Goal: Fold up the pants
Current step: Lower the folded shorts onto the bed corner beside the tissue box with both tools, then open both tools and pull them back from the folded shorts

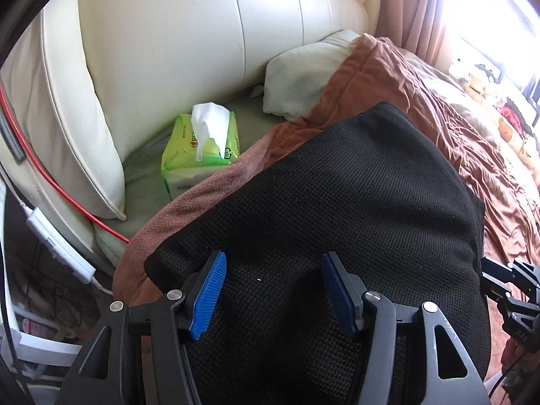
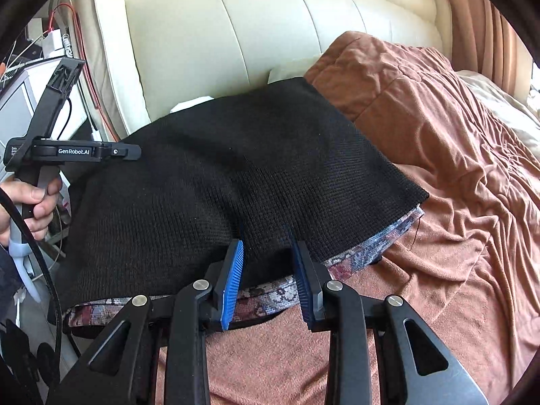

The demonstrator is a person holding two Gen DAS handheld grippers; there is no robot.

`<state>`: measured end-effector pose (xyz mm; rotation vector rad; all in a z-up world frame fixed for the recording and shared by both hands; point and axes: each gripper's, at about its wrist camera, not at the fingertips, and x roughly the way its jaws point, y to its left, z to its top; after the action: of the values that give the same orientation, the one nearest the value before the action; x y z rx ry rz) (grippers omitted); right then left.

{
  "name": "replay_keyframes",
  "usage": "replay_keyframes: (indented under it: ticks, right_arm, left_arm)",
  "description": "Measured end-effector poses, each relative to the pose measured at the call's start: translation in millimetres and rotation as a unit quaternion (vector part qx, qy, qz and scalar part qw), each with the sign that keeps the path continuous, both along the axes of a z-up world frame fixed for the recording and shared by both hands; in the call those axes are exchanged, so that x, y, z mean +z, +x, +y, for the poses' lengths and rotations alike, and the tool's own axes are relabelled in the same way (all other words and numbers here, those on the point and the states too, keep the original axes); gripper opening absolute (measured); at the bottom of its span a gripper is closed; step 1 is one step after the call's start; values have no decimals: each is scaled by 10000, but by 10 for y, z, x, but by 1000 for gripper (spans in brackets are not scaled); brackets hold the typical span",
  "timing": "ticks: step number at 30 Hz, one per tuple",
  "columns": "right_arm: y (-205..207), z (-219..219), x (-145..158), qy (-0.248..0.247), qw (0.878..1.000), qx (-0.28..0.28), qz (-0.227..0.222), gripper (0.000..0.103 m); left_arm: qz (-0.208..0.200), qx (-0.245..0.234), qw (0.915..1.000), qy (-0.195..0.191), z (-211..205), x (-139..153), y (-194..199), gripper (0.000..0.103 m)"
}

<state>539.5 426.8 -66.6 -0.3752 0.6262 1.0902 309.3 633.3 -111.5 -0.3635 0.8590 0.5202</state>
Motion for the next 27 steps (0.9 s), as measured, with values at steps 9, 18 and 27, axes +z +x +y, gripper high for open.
replay_keyframes:
  ticks: [9,18,27]
  right_arm:
    - [-67,-303,165,-201,9996,-50,184,25]
    - [-158,-919,614,-45,9990,-389,203,41]
    - [-579,-1631,1144,210,9982,-562,-14,95]
  left_arm:
    - [-37,-154,9998,-101,-289,156,-105,61]
    - [-227,-153,9996,-26,-664,471,-252,81]
    - [-411,-360,9982,253,-1261,958,-498,102]
